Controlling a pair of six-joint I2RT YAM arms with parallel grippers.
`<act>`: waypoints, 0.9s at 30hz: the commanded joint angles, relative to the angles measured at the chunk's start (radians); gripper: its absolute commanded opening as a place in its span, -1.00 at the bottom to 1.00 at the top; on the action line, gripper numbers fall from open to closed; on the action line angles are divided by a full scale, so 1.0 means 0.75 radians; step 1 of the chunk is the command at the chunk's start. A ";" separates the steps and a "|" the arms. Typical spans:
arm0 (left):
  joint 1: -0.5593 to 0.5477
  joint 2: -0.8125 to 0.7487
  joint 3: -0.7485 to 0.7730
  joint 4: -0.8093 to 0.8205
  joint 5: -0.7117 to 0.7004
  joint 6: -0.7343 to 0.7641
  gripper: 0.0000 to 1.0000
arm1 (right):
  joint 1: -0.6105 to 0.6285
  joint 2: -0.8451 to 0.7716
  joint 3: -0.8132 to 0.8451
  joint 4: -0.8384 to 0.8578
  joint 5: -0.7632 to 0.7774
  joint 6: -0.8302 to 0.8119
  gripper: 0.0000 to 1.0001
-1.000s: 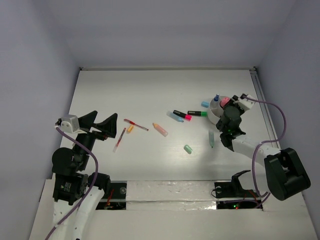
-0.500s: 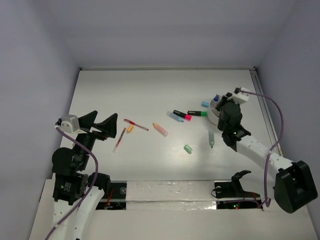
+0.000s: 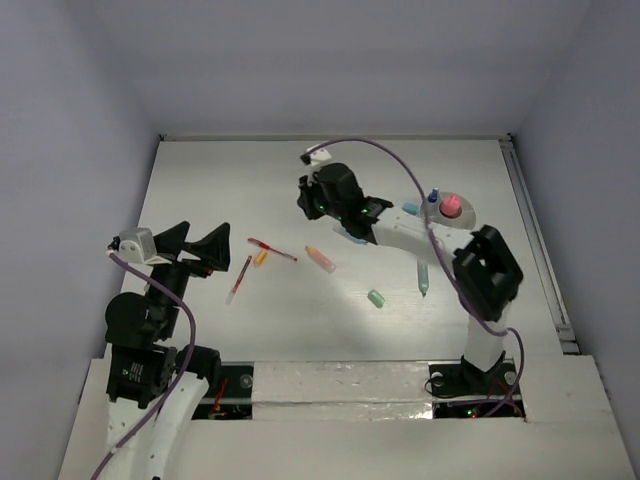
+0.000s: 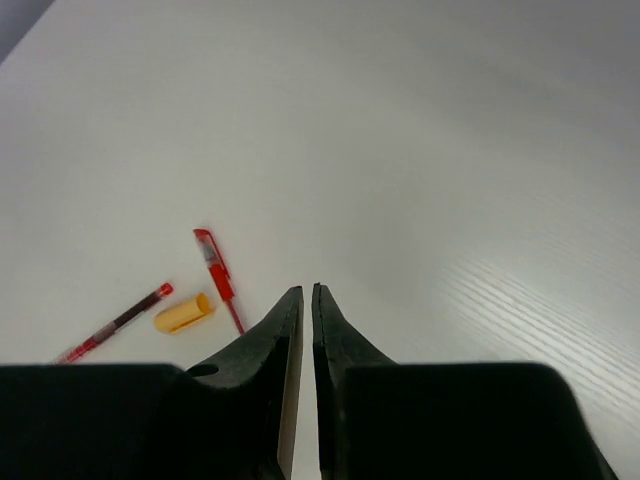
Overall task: Sort the stationery into containers
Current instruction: Pick up the pen from the center of the board.
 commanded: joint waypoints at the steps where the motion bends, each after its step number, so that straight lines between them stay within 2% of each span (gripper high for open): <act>1: 0.005 0.031 0.009 0.039 -0.033 -0.016 0.98 | 0.077 0.174 0.265 -0.228 -0.119 -0.099 -0.70; 5: 0.005 0.043 0.007 0.039 -0.033 -0.022 0.98 | 0.146 0.388 0.530 -0.317 -0.111 -0.134 -0.48; 6: 0.005 0.050 0.005 0.043 -0.031 -0.020 0.98 | 0.171 0.476 0.636 -0.355 -0.102 -0.140 -0.22; 9: 0.005 0.064 0.007 0.046 -0.022 -0.024 0.98 | 0.212 0.613 0.819 -0.427 -0.094 -0.175 0.15; 13: 0.005 0.072 0.007 0.044 -0.022 -0.024 0.98 | 0.253 0.895 1.205 -0.603 -0.062 -0.224 0.18; 16: 0.005 0.074 0.005 0.046 -0.022 -0.024 0.98 | 0.265 1.010 1.334 -0.650 -0.063 -0.234 0.17; 27: 0.018 0.101 0.007 0.052 0.006 -0.020 0.98 | 0.265 1.076 1.294 -0.656 0.012 -0.310 0.10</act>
